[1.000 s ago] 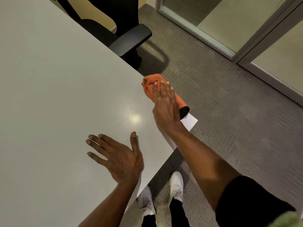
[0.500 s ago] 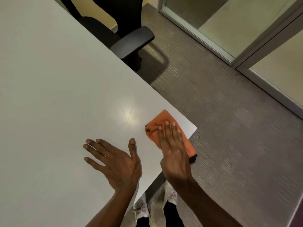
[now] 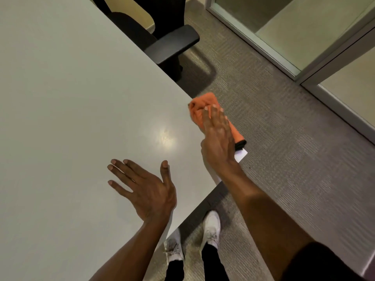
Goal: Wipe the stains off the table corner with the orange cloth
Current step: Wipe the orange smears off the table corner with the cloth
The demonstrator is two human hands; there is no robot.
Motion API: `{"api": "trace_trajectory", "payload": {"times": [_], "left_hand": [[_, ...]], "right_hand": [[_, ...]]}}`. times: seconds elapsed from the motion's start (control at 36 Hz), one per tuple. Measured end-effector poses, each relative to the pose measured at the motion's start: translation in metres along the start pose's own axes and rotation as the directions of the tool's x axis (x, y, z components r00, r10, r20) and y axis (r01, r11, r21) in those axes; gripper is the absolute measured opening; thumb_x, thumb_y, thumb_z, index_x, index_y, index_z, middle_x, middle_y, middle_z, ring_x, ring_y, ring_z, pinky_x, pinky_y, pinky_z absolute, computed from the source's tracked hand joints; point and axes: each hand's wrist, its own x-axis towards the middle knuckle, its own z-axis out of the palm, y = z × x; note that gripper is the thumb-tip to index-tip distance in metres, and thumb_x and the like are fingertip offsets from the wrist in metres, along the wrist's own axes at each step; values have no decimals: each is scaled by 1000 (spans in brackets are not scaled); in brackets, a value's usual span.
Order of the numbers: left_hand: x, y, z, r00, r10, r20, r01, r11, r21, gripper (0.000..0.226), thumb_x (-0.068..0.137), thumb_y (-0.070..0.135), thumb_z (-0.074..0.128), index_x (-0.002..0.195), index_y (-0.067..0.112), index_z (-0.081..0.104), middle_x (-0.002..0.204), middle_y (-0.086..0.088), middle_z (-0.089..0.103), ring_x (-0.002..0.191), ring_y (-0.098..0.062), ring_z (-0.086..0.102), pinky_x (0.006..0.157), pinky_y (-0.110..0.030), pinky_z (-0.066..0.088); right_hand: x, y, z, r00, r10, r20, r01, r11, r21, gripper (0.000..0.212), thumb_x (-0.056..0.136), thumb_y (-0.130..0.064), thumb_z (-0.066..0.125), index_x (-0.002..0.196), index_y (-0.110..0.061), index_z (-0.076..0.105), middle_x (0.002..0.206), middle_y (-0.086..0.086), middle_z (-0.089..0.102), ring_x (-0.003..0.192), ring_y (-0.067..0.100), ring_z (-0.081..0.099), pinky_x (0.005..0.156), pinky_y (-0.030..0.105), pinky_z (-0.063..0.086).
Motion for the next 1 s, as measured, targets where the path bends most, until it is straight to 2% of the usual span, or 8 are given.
{"api": "trace_trajectory", "payload": {"times": [0.17, 0.33, 0.39, 0.53, 0.67, 0.75, 0.86, 1.0], "left_hand": [[0, 0, 0, 1000, -1, -3, 1, 1000, -3, 108, 110, 78, 9, 174, -10, 11, 184, -34, 2, 174, -48, -1, 137, -71, 8], [-2, 0, 2, 1000, 7, -23, -7, 1000, -17, 107, 111, 77, 16, 173, -10, 12, 183, -34, 4, 174, -48, 1, 137, -71, 8], [-2, 0, 3, 1000, 7, -27, -7, 1000, -11, 108, 111, 78, 14, 174, -10, 12, 184, -34, 4, 174, -47, 1, 138, -70, 7], [-1, -1, 4, 1000, 7, -26, -8, 1000, -21, 111, 109, 81, 12, 174, -9, 12, 184, -32, 3, 174, -46, 0, 137, -71, 7], [-2, -2, 4, 999, 2, -44, -3, 1000, -25, 109, 110, 80, 10, 174, -8, 12, 184, -32, 4, 174, -47, 2, 137, -71, 9], [-3, -1, 4, 998, 5, -63, -6, 1000, -25, 107, 111, 79, 7, 174, -8, 13, 184, -32, 6, 174, -47, 4, 138, -70, 9], [-3, -1, 7, 998, -10, -67, 7, 999, -45, 109, 109, 80, 3, 174, -6, 14, 185, -30, 7, 174, -47, 5, 138, -70, 7], [-4, -1, 8, 996, -1, -88, -6, 997, -72, 110, 110, 80, 4, 173, -9, 19, 183, -34, 11, 174, -48, 7, 138, -71, 7]], "right_hand": [[-85, 47, -20, 957, 283, -60, -278, 958, 75, 86, 87, 17, 65, 163, -11, 38, 170, 19, 36, 157, 42, 36, 123, 57, 41], [-114, 31, -11, 848, 517, -117, -434, 803, 408, 71, 99, 16, 53, 163, -11, 39, 171, 14, 34, 134, 42, 63, 108, 38, 51], [-118, 25, -4, 847, 518, -115, -430, 796, 425, 72, 100, 14, 53, 165, -10, 35, 174, 14, 28, 142, 41, 57, 111, 33, 46], [-128, 10, 13, 909, 385, -159, -351, 914, 205, 86, 85, 19, 51, 165, -5, 32, 174, 21, 24, 162, 43, 18, 127, 60, 34], [-170, -28, 21, 984, 159, -86, -157, 987, 28, 83, 87, -10, 48, 167, -3, 26, 174, 26, 18, 162, 45, 15, 130, 60, 22], [-201, -40, 31, 991, 105, -80, -106, 994, -15, 81, 90, -15, 63, 165, -4, 33, 172, 24, 27, 160, 41, 25, 126, 59, 34], [-233, -33, 35, 996, 51, -72, -57, 995, -83, 92, 83, -22, 86, 162, -9, 41, 169, 16, 39, 158, 35, 30, 126, 51, 24], [-218, -21, 27, 991, 61, -118, -57, 998, 36, 65, 100, -14, 41, 164, -7, 35, 172, 17, 31, 160, 39, 26, 127, 56, 33]]}}
